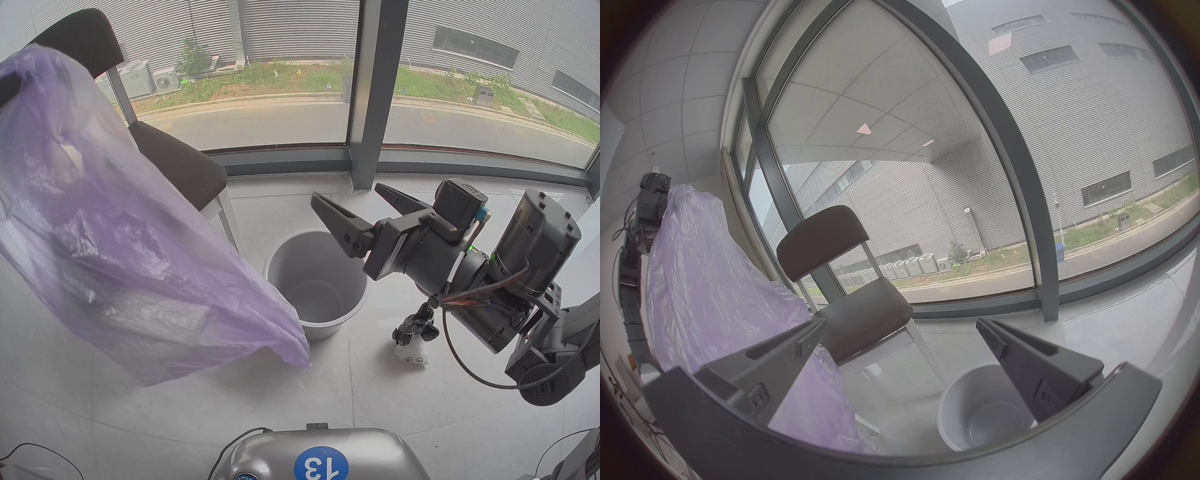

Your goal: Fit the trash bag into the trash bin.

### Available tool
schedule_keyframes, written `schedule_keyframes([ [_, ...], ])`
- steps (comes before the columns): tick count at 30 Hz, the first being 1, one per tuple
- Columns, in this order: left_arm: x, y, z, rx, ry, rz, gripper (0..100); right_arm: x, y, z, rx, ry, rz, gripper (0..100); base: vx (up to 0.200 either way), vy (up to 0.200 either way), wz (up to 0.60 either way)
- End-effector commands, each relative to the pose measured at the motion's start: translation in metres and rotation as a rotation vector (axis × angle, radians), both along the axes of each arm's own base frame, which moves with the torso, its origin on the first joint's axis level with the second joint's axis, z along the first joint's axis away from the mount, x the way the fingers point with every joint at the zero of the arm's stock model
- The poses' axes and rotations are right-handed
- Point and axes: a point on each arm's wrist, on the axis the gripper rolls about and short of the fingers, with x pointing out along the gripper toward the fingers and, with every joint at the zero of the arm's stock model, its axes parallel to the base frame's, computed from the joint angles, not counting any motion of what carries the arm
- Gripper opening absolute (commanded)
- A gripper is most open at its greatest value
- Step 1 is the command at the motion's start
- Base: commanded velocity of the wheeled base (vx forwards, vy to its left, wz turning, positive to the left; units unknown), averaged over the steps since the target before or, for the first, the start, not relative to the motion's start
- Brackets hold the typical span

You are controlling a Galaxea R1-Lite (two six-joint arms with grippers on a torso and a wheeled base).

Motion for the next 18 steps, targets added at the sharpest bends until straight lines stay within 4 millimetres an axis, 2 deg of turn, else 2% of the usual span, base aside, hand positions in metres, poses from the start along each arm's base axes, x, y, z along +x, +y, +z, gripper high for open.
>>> schedule_keyframes([
  [1,0.0,0.0,-0.002,0.006,0.004,0.001,0,-0.007,0.004,0.003,0.005,-0.009,0.006,100,0.0,0.0,0.0],
  [10,0.001,-0.002,-0.008,0.049,-0.009,-0.001,0,-0.013,0.009,0.005,0.002,-0.013,-0.006,100,0.0,0.0,0.0],
  [18,0.003,-0.005,-0.01,0.056,-0.042,-0.007,0,-0.033,0.03,0.027,0.069,-0.064,0.081,100,0.0,0.0,0.0],
])
